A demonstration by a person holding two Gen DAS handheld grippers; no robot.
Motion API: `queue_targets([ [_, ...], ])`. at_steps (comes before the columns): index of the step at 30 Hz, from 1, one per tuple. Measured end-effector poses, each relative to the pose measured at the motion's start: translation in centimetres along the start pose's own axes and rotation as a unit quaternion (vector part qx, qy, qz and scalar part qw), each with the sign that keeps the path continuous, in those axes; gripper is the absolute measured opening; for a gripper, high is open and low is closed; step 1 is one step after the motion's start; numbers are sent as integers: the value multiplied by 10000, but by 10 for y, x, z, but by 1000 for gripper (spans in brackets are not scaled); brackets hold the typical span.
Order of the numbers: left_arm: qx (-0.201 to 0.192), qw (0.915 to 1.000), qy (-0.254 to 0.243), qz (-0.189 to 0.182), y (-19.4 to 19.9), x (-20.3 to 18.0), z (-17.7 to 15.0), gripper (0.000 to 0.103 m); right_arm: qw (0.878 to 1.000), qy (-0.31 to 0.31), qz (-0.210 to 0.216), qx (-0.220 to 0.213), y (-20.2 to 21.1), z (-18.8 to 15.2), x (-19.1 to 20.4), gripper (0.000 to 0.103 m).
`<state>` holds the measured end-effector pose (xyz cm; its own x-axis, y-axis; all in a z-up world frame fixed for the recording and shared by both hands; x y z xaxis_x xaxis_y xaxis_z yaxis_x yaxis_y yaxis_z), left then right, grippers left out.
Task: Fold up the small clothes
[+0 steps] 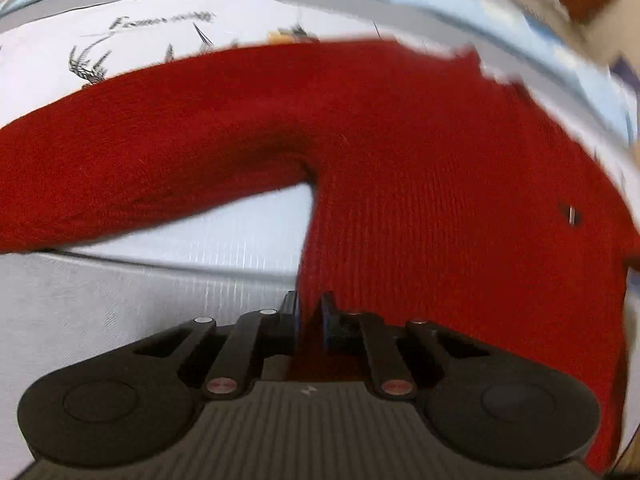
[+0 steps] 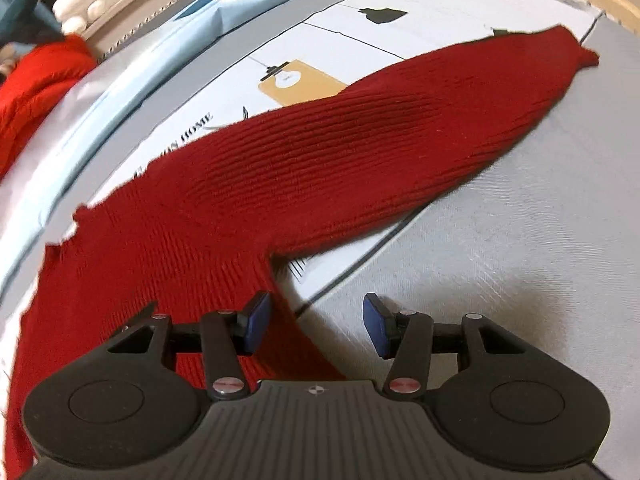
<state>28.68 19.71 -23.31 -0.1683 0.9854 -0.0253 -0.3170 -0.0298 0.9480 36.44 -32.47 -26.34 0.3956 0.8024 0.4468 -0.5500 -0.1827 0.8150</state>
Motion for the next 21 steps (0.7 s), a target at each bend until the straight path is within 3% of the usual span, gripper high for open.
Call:
queue_targets([
  [4,143,9979,-568,286,6,-7,-16,11,9991,-192,375,41,-13,5,4,53],
  [6,21,9986,-465,267,8,-8,-11,14,9983,-203,540,43,-20,7,6,39],
  [7,-115,9995,-221,214,9,-4,-3,15,9978,-156,639,41,-23,8,8,14],
  [8,-241,9996,71,163,10,1,7,22,9961,-112,868,75,-26,7,13,10],
  [10,-451,9965,704,-50,11,11,21,38,9956,32,935,-2,-25,9,18,9],
  [11,-480,9934,1018,-238,9,15,26,40,9956,93,932,-59,-23,10,19,9],
  [13,-360,9870,1470,-548,-1,18,30,40,9962,75,840,-219,-19,13,14,8],
  [16,-254,9771,1998,-683,-18,21,33,40,9982,134,574,-44,-28,5,4,8],
  [21,-548,9647,2435,-845,-24,32,47,40,9977,389,519,-173,-24,6,14,8],
])
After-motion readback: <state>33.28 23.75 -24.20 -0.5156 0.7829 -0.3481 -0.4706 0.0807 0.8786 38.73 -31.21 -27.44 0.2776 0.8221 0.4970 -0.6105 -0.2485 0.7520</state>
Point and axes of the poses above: each gripper's, at about its wrist camera, not at the fingertips, and y roughly against the way its jaws point, x to its left, z to its top, the point moved 10 cm from there along -y, roughly the way its jaws point, and after that the axes turned 8 degrees about z, right-handed, at the moved point
